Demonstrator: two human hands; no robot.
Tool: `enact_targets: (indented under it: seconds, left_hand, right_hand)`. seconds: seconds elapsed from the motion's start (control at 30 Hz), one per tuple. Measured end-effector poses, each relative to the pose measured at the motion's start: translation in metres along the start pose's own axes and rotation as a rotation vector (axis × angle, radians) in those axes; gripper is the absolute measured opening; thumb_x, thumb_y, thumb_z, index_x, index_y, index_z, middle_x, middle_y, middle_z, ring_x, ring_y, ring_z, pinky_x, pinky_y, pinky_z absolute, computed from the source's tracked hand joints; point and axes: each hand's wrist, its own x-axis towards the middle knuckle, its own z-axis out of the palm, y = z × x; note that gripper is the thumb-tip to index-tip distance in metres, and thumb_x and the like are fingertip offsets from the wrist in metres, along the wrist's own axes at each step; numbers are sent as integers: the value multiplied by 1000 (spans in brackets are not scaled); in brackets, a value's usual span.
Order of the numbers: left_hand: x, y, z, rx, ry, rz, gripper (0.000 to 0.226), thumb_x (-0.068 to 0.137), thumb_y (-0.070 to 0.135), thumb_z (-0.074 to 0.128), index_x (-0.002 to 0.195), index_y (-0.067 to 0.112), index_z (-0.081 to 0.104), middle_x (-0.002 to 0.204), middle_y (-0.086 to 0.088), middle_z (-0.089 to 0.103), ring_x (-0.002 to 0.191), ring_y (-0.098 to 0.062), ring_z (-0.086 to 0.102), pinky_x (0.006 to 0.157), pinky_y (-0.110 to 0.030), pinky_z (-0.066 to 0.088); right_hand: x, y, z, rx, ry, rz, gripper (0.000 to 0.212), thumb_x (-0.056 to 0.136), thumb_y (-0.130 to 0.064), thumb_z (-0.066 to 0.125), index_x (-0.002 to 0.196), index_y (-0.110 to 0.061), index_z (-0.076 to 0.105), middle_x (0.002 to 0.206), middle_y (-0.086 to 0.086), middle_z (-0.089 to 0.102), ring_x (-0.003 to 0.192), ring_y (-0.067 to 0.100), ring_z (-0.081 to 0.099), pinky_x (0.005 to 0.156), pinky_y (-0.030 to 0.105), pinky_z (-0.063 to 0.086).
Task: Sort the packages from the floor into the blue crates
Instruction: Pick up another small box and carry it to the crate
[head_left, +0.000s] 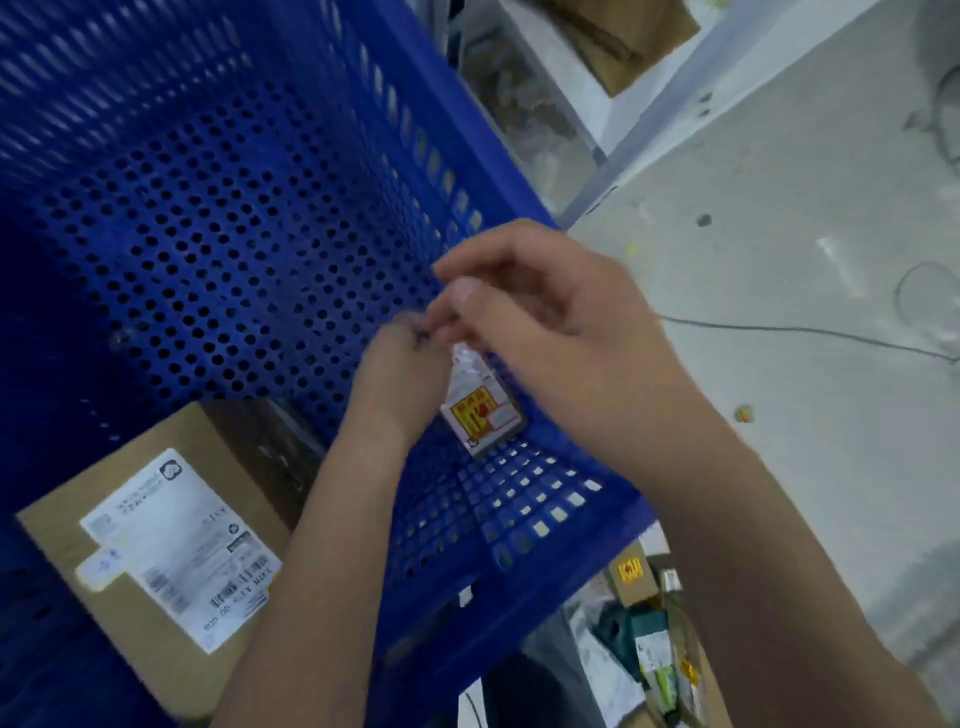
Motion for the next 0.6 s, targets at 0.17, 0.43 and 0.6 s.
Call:
enact_targets:
  seconds: [0.17, 0.43, 0.6]
  left_hand:
    - [-49, 95, 12, -291, 227, 444, 22, 89, 3, 43, 82, 18, 58, 75, 2, 63, 71, -10, 62, 67, -23, 51]
    - [-106, 129, 169, -131, -277, 562, 16, 82, 18, 45, 73, 28, 53, 69, 9, 61, 69, -13, 63, 66, -34, 55]
    - [-89, 33, 288, 513, -692, 232, 17, 91, 19, 43, 94, 12, 58, 96, -10, 66, 90, -29, 64, 86, -47, 52]
  right_hand:
    - [-58, 2, -71, 740, 411, 98, 19, 83, -1, 55, 73, -15, 64, 64, 0, 68, 57, 11, 63, 58, 23, 53]
    - [-132, 189, -148, 1004, 877, 731, 18, 89, -4, 53, 72, -10, 55, 52, 1, 60, 47, 8, 57, 52, 18, 49]
    - [-215, 311, -139, 1292, 1090, 1057, 26, 90, 0, 46, 65, -7, 44, 53, 10, 48, 55, 14, 47, 42, 16, 48]
